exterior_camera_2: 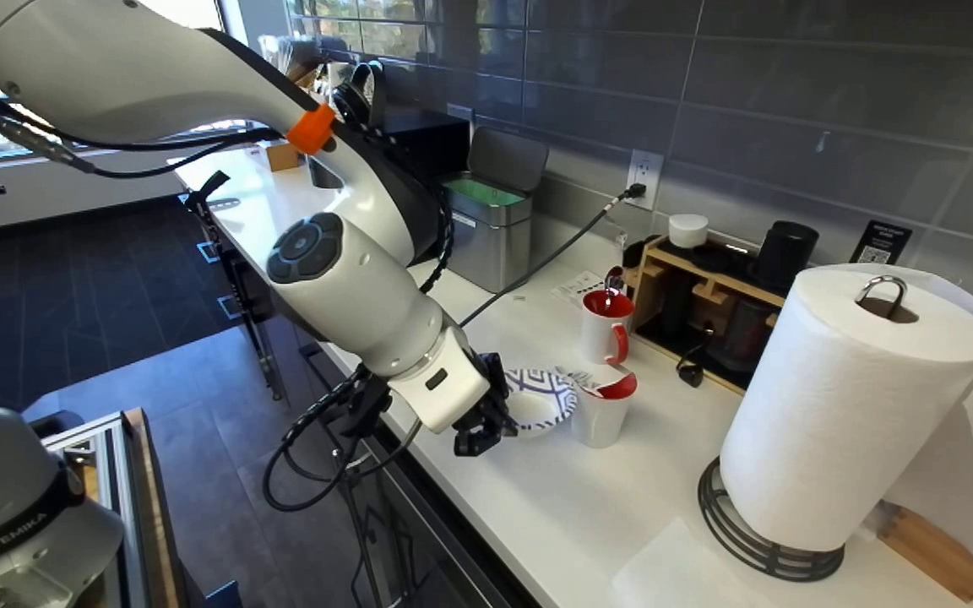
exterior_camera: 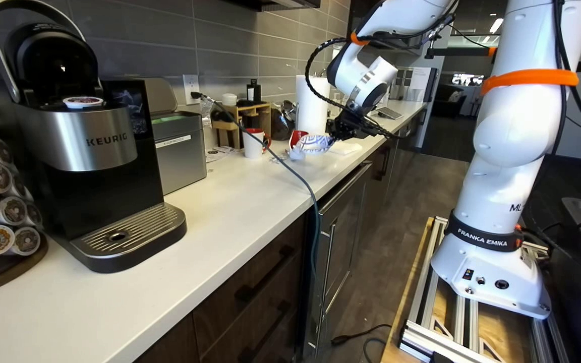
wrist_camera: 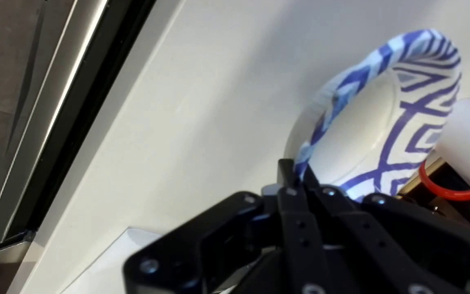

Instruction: Pour the contents in the bowl into the mug

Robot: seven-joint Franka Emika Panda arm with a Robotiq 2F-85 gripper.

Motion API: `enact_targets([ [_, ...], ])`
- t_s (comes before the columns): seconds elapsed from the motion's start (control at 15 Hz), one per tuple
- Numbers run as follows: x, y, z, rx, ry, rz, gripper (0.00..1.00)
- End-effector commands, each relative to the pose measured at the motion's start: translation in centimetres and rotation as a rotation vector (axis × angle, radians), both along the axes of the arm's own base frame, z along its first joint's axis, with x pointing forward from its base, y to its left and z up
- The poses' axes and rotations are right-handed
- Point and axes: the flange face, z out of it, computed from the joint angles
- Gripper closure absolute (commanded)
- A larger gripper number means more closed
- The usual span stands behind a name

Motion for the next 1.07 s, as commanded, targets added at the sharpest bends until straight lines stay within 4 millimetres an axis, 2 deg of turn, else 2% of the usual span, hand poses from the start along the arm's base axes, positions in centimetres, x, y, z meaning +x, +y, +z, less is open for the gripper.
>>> enact_targets([
  [0.0, -1.1, -0.2, 1.3, 0.015, -0.046, -0.054, 0.99],
  [0.13, -1.6, -0.5, 0.8, 0.027, -0.027, -0.053, 0.99],
  [0.53, -3.9, -0.9, -2.9, 0.048, 0.068, -0.050, 0.99],
  [0.87, -2.6, -0.5, -3.2, 0.102, 0.009, -0.169, 0.99],
  [1.0, -1.9, 0.0, -4.1, 0.126, 0.015, -0.181, 0.99],
])
